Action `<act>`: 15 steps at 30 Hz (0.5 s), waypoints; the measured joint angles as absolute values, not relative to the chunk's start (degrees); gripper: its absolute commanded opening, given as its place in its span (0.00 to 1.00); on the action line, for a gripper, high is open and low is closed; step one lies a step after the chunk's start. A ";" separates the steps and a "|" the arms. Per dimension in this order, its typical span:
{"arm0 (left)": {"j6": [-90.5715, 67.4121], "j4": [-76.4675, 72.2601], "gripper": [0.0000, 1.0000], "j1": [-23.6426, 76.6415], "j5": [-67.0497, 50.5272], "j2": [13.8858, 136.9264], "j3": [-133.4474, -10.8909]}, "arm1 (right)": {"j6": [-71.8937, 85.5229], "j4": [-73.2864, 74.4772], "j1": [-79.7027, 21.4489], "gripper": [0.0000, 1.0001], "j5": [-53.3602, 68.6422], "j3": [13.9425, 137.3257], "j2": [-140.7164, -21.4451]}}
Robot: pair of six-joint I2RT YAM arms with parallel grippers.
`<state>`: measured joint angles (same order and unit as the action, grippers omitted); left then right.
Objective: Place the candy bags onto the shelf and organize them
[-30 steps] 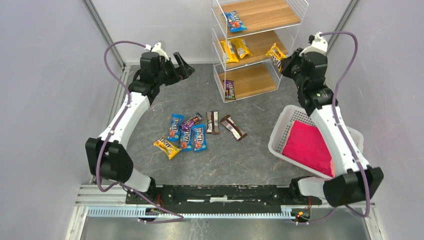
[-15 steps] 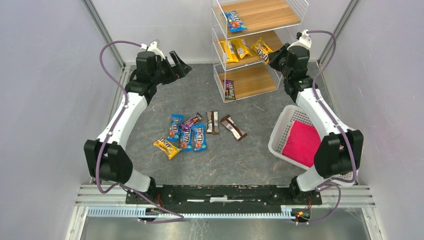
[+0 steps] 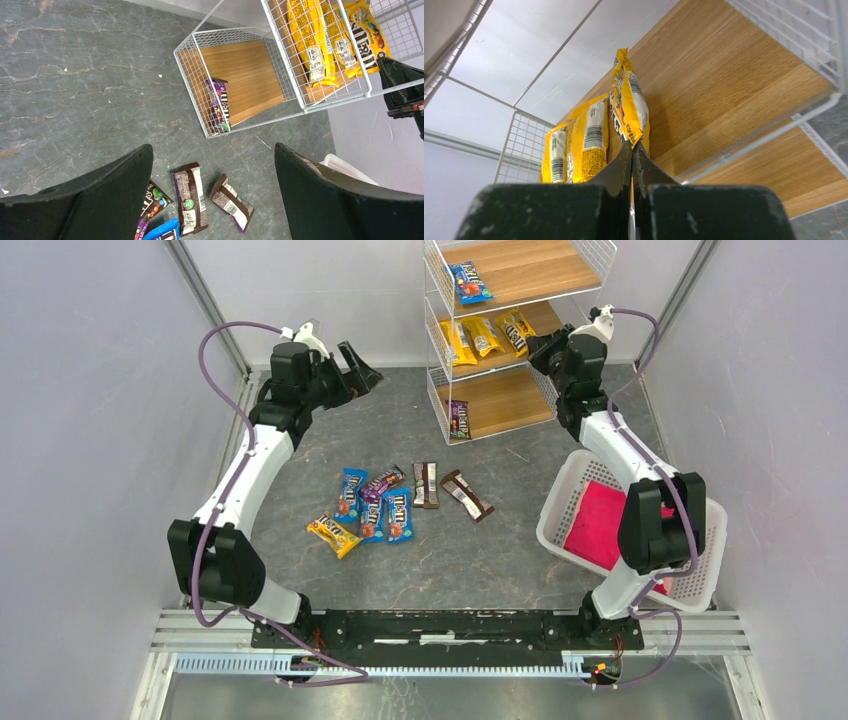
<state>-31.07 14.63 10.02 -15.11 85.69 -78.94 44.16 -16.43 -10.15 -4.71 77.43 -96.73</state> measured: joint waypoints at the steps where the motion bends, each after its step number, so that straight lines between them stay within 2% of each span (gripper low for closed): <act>1: -31.07 14.61 0.96 10.00 -15.18 85.69 -78.94 | 44.58 -16.82 -10.15 0.01 -4.45 77.43 -97.14; 15: -31.07 14.55 0.96 9.80 -15.42 85.69 -78.94 | 48.03 -21.45 -10.09 0.05 0.78 77.36 -99.50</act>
<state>-31.07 14.55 9.80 -15.42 85.69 -78.94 48.03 -21.45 -10.09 0.78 77.36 -99.50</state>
